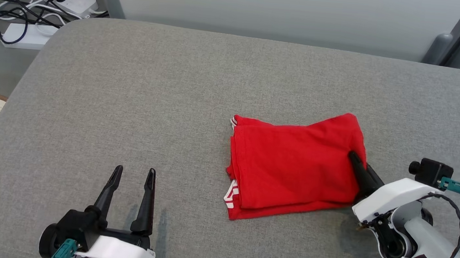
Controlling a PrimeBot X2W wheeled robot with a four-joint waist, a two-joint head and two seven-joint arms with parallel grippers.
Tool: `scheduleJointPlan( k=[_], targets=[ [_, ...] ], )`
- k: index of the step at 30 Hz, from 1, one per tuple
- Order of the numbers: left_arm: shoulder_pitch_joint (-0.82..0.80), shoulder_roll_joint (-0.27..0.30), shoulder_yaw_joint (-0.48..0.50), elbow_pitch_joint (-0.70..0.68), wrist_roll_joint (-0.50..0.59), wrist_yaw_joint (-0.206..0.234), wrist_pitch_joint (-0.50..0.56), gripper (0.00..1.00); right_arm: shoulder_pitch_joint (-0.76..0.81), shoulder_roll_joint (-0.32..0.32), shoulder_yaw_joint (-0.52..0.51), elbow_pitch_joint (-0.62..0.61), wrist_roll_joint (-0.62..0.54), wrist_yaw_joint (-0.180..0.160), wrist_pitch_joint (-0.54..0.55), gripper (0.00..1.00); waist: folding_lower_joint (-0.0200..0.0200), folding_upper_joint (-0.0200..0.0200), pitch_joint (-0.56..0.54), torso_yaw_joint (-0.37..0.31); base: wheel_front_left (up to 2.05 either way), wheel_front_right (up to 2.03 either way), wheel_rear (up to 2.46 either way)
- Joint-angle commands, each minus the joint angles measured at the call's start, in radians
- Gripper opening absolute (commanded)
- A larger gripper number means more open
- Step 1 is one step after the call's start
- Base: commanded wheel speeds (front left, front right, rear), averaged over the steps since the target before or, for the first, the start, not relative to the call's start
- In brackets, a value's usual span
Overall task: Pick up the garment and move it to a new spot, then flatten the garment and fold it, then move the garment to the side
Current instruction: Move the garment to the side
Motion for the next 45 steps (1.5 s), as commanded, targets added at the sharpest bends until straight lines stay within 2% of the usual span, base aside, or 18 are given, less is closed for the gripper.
scheduleJointPlan(
  k=[1, 5, 14, 27, 37, 45],
  targets=[
    [-0.058, 0.004, 0.029, -0.031, 0.007, 0.007, -0.01, 1.0, -0.021, -0.011, 0.008, -0.018, -0.016, 0.0, -0.018, 0.0, 0.0, 0.0, 0.005, -0.008, 0.0, 0.0, 0.0],
    [-0.07, 0.004, 0.027, -0.051, 0.013, 0.007, -0.01, 1.0, -0.044, -0.013, -0.005, -0.001, -0.071, 0.0, -0.025, 0.0, 0.0, 0.0, 0.015, -0.043, 0.0, 0.0, 0.0],
    [-0.096, 0.004, 0.032, -0.082, 0.038, -0.003, -0.01, 1.0, -0.023, 0.012, -0.174, -0.035, -0.229, 0.0, -0.025, 0.0, 0.0, 0.0, 0.044, -0.164, 0.0, 0.0, 0.0],
    [-0.12, 0.004, 0.037, -0.108, 0.09, -0.057, -0.01, 1.0, 0.081, 0.078, -0.383, -0.095, -0.403, 0.0, -0.026, 0.0, 0.0, 0.0, 0.064, -0.334, 0.0, 0.0, 0.0],
    [-0.133, 0.004, 0.035, -0.111, 0.123, -0.091, -0.01, 1.0, 0.121, 0.122, -0.446, -0.141, -0.462, 0.0, -0.026, 0.0, 0.0, 0.0, 0.075, -0.467, 0.0, 0.0, 0.0],
    [-0.132, 0.004, 0.032, -0.113, 0.133, -0.111, -0.01, 1.0, 0.152, 0.138, -0.471, -0.165, -0.488, 0.0, -0.026, 0.0, 0.0, 0.0, 0.075, -0.537, 0.0, 0.0, 0.0]
  ],
)
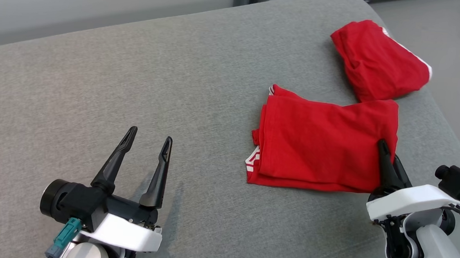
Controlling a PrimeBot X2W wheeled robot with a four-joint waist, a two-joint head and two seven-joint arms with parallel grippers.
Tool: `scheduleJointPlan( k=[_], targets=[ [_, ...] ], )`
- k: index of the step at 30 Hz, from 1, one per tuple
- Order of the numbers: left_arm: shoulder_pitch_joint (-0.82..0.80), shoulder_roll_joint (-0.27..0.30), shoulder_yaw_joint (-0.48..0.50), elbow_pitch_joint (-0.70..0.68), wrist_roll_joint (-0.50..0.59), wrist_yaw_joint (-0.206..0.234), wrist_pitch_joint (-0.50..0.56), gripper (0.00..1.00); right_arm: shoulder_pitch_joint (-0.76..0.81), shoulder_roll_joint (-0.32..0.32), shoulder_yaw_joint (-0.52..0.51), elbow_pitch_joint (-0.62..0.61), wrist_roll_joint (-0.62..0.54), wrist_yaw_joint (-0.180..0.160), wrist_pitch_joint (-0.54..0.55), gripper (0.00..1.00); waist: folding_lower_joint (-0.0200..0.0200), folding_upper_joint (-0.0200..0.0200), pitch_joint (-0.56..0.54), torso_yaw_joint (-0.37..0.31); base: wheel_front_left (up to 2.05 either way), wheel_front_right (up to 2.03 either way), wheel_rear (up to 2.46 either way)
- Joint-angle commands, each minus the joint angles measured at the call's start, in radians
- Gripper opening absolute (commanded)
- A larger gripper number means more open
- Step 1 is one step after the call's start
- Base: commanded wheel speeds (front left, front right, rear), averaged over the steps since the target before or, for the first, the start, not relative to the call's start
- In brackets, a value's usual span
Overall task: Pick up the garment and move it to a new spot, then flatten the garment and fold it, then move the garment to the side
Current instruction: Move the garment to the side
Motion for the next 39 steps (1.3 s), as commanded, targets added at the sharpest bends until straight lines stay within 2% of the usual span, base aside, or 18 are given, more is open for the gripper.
scheduleJointPlan(
  k=[1, 9, 17, 28, 39],
  targets=[
    [-0.034, 0.003, 0.028, -0.025, 0.014, -0.009, -0.009, 1.0, 0.008, 0.0, 0.01, -0.031, -0.014, 0.0, -0.014, 0.0, 0.0, 0.0, -0.001, -0.022, 0.0, 0.0, 0.0],
    [-0.031, 0.003, 0.027, -0.02, 0.02, -0.021, -0.009, 1.0, 0.007, -0.004, 0.011, -0.031, -0.017, 0.0, -0.014, 0.0, 0.0, 0.0, -0.004, -0.054, 0.0, 0.0, 0.0],
    [-0.038, 0.003, 0.021, -0.02, 0.027, -0.03, -0.009, 1.0, -0.088, -0.028, 0.048, -0.039, 0.015, 0.0, -0.014, 0.0, 0.0, 0.0, 0.013, -0.037, 0.0, 0.0, 0.0],
    [-0.095, 0.014, -0.006, -0.031, 0.051, -0.043, -0.009, 1.0, -0.399, -0.168, 0.233, 0.068, 0.002, 0.0, 0.035, 0.0, 0.0, 0.0, 0.083, 0.004, 0.0, 0.0, 0.0],
    [-0.134, 0.051, -0.024, -0.051, 0.06, -0.046, -0.009, 1.0, -0.619, -0.264, 0.315, 0.22, -0.031, 0.0, 0.015, 0.0, 0.0, 0.0, 0.182, 0.017, 0.0, 0.0, 0.0]
  ],
)
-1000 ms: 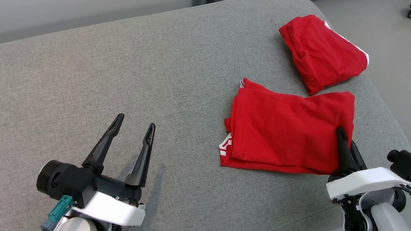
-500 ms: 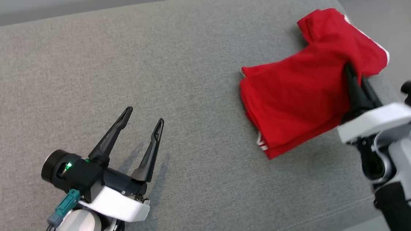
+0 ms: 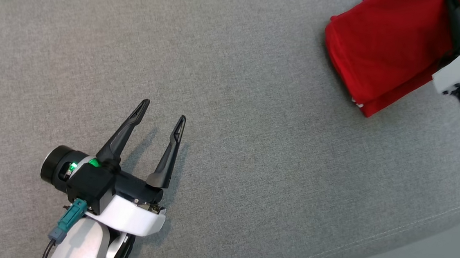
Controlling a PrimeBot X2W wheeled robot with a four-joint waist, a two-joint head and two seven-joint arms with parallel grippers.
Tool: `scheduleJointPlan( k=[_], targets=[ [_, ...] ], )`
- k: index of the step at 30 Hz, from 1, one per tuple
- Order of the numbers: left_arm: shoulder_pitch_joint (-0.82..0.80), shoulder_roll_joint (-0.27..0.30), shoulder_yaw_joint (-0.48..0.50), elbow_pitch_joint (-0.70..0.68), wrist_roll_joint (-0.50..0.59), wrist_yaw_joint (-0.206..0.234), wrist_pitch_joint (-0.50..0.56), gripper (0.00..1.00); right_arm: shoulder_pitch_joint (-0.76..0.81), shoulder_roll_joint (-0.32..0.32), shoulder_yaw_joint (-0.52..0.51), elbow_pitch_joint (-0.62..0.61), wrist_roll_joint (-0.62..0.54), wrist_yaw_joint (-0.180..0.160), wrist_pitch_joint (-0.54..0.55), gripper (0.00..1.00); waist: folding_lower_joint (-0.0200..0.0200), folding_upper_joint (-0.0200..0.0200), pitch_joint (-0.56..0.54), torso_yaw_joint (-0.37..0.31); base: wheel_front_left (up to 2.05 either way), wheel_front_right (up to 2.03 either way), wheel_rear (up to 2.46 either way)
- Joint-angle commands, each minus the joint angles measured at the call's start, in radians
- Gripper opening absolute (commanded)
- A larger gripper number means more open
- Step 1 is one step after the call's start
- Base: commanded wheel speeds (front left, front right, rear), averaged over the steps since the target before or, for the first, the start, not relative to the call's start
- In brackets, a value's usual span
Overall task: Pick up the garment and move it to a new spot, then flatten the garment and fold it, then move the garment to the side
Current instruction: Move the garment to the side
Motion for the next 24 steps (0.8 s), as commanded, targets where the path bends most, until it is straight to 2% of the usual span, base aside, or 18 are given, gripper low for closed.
scheduleJointPlan(
  k=[1, 11, 18, 20, 21, 24],
  targets=[
    [-0.036, 0.008, 0.024, -0.032, 0.01, -0.006, -0.005, 1.0, -0.008, -0.021, 0.006, -0.01, -0.006, 0.0, -0.016, 0.0, 0.0, -0.0001, 0.018, 0.002, 0.0, 0.0, 0.0],
    [-0.073, 0.068, 0.001, -0.042, 0.016, -0.007, -0.005, 1.0, -0.123, -0.07, 0.052, 0.16, -0.034, 0.0, -0.032, 0.0, 0.0, -0.0001, 0.109, 0.013, 0.0, 0.0, 0.0],
    [-0.09, 0.091, -0.027, -0.041, 0.02, -0.007, -0.005, 1.0, -0.196, -0.055, 0.035, 0.427, -0.116, 0.0, -0.034, 0.0, 0.0, -0.0001, 0.143, 0.025, 0.0, 0.0, 0.0],
    [-0.096, 0.094, -0.032, -0.042, 0.022, -0.007, -0.005, 1.0, -0.214, -0.057, 0.015, 0.461, -0.151, 0.0, -0.039, 0.45, 0.0, -0.0001, 0.148, 0.03, 0.0, 0.0, 0.0],
    [-0.098, 0.095, -0.035, -0.043, 0.022, -0.007, -0.005, 1.0, -0.219, -0.059, -0.001, 0.471, -0.166, 0.0, -0.041, 1.0, 0.0, -0.0001, 0.149, 0.033, 0.0, 0.0, 0.0],
    [-0.103, 0.099, -0.039, -0.046, 0.026, -0.007, -0.005, 1.0, -0.232, -0.088, -0.06, 0.481, -0.242, 0.0, -0.044, 1.0, 0.0, -0.0001, 0.153, 0.039, 0.0, 0.0, 0.0]
  ],
)
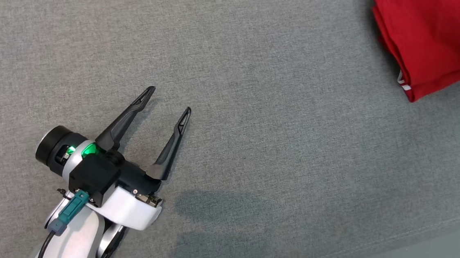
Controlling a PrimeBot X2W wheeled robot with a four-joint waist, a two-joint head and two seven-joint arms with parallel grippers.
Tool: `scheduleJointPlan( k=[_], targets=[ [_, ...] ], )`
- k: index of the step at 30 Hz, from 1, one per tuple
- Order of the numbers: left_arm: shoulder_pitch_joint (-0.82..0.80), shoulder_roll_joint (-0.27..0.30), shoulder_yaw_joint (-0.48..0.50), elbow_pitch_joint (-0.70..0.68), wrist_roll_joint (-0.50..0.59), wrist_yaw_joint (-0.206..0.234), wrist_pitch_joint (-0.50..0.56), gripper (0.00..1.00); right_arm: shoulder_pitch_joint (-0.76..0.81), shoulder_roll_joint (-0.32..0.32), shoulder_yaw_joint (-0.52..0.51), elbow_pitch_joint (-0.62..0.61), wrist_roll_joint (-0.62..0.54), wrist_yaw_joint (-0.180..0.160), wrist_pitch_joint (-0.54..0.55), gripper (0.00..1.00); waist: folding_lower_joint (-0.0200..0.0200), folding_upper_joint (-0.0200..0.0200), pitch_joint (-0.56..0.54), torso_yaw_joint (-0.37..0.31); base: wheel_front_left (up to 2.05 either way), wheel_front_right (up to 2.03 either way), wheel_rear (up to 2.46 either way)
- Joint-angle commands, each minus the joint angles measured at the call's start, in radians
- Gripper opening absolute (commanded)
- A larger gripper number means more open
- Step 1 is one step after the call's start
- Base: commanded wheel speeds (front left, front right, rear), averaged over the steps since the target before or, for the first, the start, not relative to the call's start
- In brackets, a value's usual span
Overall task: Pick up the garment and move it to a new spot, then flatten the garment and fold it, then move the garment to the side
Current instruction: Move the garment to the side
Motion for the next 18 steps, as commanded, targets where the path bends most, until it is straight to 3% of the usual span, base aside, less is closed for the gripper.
scheduleJointPlan(
  k=[1, 5, 13, 18],
  targets=[
    [-0.033, 0.012, 0.026, -0.029, 0.011, -0.007, -0.005, 1.0, 0.011, -0.056, -0.042, -0.005, -0.052, 0.0, -0.014, 1.0, 0.0, 0.0, 0.001, 0.004, 0.0, 0.0, 0.0],
    [-0.031, 0.008, 0.032, -0.028, 0.011, -0.003, -0.005, 1.0, -0.004, -0.056, -0.159, -0.004, -0.201, 0.0, -0.014, 1.0, 0.0, 0.0, -0.006, 0.008, 0.0, 0.0, 0.0],
    [-0.012, -0.028, 0.05, -0.019, -0.012, 0.008, -0.005, 1.0, 0.104, 0.152, -0.356, -0.145, -0.352, 0.0, -0.014, 1.0, 0.0, 0.0, -0.061, 0.02, 0.0, 0.0, 0.0],
    [0.003, -0.055, 0.069, -0.001, -0.029, 0.016, -0.005, 1.0, 0.241, 0.267, -0.401, -0.243, -0.406, 0.0, -0.014, 1.0, 0.0, 0.0, -0.107, 0.043, 0.0, 0.0, 0.0]
  ],
)
